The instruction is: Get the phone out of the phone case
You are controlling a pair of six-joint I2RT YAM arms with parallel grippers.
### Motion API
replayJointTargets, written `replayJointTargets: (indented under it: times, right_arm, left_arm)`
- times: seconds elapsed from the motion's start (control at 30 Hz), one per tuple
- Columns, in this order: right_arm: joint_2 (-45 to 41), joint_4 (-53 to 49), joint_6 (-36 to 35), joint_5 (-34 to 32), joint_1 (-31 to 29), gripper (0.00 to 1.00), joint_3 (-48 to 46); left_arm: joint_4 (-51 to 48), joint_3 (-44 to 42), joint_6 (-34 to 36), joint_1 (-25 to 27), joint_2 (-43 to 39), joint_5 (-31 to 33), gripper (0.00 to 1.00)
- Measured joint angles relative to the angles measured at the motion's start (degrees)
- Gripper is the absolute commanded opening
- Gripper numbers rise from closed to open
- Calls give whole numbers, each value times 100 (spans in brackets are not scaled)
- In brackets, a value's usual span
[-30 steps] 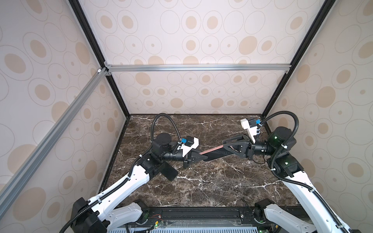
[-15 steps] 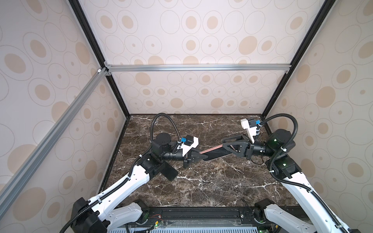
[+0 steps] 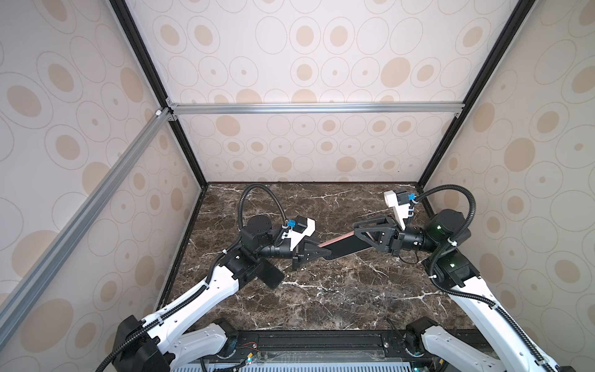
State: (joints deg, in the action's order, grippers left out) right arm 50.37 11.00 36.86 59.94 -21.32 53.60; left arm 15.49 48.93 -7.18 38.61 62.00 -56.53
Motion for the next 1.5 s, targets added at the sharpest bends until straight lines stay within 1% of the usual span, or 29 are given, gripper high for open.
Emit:
replayJointTargets:
  times: [0.2, 0.47, 0.5, 0.53, 0.63, 0.7, 0.77, 0.83, 0.97, 1.07, 1.27, 1.4, 1.5]
  right_arm:
    - [-28, 98, 94, -92, -31, 23, -33]
    - [-63, 33, 474, -278, -55, 23, -133]
    - [-68, 22, 527, -297, -55, 25, -144]
    - [-68, 22, 586, -313, -55, 30, -155]
    - [-74, 74, 914, -538, -52, 51, -192]
    - [-74, 105, 1126, -745, -35, 62, -221]
    - [-79, 168, 1259, -887, -37, 68, -240]
    - [-129, 315, 1314, -1029, -37, 71, -258]
    - [-402, 605, 1185, -1222, -37, 71, -286]
    - [-612, 717, 881, -1161, -37, 72, -284]
    - [-619, 457, 142, -632, -37, 71, -188]
    - [-457, 199, -212, -323, -37, 66, -59]
    - [-308, 142, -284, -164, -39, 62, -7]
  left_arm:
    - [20, -4, -120, 0, -2, -20, 0]
    - [-330, 20, 164, 0, -61, 170, 0]
    - [-404, 39, 216, 0, -61, 201, 0]
    - [-463, 55, 271, 0, -61, 232, 0]
    - [-660, 122, 575, 0, -81, 400, 0]
    - [-664, 122, 734, 0, -118, 538, 0]
    - [-627, 122, 826, 0, -175, 671, 0]
    - [-568, 122, 855, 0, -247, 763, 0]
    - [-328, 57, 798, 0, -382, 813, 0]
    - [-9, -103, 629, 0, -492, 754, 0]
    - [511, -376, 197, 0, -531, 457, 0]
    - [782, -385, 0, 0, -529, 264, 0]
    - [918, -385, -72, 0, -522, 175, 0]
